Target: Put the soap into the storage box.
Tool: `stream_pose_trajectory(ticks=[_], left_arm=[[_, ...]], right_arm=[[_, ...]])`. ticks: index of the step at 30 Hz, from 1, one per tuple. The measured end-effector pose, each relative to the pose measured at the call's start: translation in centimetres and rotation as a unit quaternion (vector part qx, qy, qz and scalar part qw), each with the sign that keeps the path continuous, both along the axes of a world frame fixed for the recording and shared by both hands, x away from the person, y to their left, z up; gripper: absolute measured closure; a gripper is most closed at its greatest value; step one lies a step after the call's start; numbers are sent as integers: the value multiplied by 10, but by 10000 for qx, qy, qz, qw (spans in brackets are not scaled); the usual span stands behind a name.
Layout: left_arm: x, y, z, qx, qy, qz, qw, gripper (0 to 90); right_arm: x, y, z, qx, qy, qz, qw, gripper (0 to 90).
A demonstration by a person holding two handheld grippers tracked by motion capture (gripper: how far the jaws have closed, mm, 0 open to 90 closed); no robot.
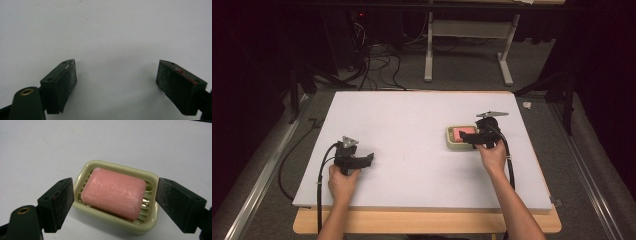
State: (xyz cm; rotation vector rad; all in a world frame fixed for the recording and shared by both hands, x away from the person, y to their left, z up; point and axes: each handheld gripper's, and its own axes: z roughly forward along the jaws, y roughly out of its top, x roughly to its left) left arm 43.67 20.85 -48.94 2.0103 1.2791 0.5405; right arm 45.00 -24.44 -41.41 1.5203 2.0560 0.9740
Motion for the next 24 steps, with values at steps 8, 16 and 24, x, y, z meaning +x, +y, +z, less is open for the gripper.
stream_pose_trajectory(ticks=[8, 16, 24], left_arm=[[0, 0, 0, 0, -1, 0, 10000, 171], [0, 0, 0, -1, -1, 0, 10000, 171], [0, 0, 0, 0, 0, 0, 10000, 171]], right_arm=[[-5, -5, 5, 30, -87, 0, 10000, 168], [-11, -11, 10, 83, -191, 3, 9998, 172], [-17, -17, 16, 139, -279, -13, 9995, 176]])
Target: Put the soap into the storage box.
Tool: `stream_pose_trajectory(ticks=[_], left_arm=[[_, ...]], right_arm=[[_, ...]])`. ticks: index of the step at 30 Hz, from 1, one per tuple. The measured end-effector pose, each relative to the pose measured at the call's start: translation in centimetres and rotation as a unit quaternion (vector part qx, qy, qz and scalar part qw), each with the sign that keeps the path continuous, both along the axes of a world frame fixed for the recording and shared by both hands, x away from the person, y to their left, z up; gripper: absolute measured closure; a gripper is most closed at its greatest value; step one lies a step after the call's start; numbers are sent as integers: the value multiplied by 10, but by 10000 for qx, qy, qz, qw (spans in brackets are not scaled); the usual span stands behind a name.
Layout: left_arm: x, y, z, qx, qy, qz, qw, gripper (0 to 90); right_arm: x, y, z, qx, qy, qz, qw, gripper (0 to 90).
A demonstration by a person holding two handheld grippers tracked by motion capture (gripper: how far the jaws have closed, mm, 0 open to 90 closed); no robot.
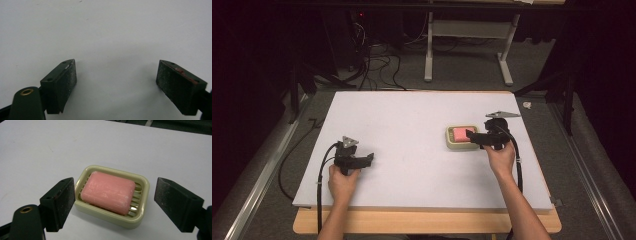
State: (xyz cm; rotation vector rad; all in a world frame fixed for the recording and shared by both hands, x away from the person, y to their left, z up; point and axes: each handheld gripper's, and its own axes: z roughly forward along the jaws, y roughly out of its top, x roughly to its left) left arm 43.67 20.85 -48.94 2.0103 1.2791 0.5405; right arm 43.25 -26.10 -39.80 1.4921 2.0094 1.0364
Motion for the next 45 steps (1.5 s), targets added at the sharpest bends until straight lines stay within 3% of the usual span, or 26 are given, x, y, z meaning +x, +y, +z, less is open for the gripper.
stream_pose_trajectory(ticks=[6, 14, 45], left_arm=[[0, 0, 0, -3, 0, 0, 10000, 171], [0, 0, 0, 0, 0, 0, 10000, 171], [0, 0, 0, 9, -6, 5, 10000, 171]], right_arm=[[-7, -7, -1, 57, -67, -32, 10000, 186], [-15, -13, -3, -131, -138, -45, 9998, 188], [-43, -41, -1, 178, -372, -210, 9989, 194]])
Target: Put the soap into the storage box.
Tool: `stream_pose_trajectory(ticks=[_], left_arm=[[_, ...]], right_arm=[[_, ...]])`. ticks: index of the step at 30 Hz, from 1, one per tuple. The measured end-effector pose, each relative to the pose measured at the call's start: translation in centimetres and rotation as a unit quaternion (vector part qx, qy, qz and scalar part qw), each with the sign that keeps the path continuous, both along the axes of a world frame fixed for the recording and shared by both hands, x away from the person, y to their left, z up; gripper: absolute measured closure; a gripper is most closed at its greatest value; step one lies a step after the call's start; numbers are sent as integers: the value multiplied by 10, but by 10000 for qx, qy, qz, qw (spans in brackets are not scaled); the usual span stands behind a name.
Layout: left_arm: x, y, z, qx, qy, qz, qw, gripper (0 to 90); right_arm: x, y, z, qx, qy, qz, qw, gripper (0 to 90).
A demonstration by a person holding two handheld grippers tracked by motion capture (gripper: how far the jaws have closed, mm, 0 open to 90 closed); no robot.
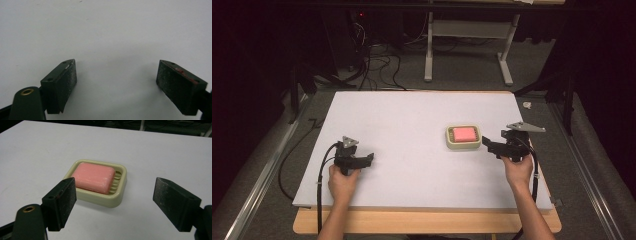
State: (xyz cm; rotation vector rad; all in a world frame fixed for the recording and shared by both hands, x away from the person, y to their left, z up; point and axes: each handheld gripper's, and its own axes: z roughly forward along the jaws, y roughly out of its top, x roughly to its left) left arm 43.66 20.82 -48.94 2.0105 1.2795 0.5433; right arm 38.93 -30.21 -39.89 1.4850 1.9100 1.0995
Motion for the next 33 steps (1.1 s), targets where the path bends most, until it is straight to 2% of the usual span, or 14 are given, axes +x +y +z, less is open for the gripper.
stream_pose_trajectory(ticks=[17, 33], left_arm=[[0, 0, 0, 3, -1, 0, 10000, 171], [0, 0, 0, 6, 0, -1, 10000, 172]], right_arm=[[-17, -13, -6, 202, -81, -46, 9998, 196], [-31, -21, -16, 401, -41, -36, 9992, 200]])
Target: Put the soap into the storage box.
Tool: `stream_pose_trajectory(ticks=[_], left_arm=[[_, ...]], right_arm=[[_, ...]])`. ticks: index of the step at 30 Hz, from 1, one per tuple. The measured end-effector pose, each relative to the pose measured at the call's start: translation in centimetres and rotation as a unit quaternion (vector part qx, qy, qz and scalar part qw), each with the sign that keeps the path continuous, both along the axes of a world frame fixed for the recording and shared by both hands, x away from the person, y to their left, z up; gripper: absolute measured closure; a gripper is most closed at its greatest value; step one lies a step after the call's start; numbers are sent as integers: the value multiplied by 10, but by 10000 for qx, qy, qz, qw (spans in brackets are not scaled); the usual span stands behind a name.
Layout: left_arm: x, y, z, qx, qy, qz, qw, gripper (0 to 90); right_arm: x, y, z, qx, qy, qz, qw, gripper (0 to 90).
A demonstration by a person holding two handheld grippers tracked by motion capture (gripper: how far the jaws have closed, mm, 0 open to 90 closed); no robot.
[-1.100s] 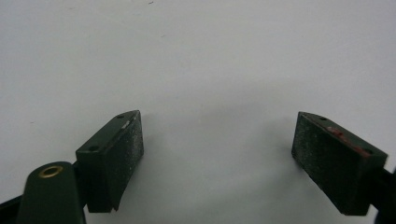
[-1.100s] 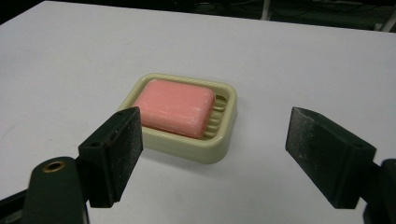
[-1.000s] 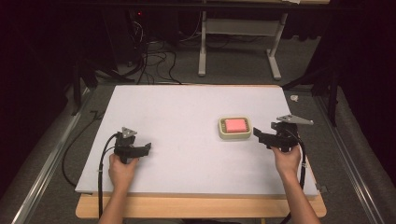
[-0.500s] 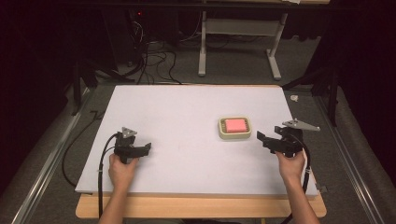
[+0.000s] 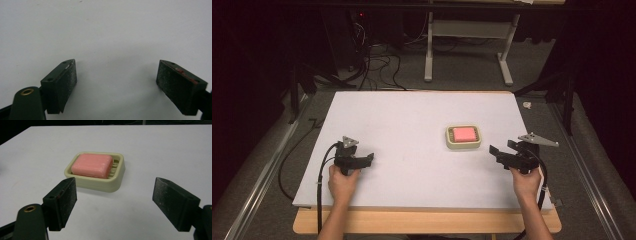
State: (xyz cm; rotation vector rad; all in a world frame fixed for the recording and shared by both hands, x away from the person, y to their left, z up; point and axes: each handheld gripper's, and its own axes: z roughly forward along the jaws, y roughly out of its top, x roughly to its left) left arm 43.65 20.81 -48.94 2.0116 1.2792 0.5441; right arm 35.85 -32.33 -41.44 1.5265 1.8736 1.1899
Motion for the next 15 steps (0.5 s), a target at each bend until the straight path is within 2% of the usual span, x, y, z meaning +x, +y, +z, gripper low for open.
stream_pose_trajectory(ticks=[15], left_arm=[[0, 0, 0, 2, -1, -1, 10000, 171]], right_arm=[[-8, -1, -12, 106, 64, 56, 9999, 202]])
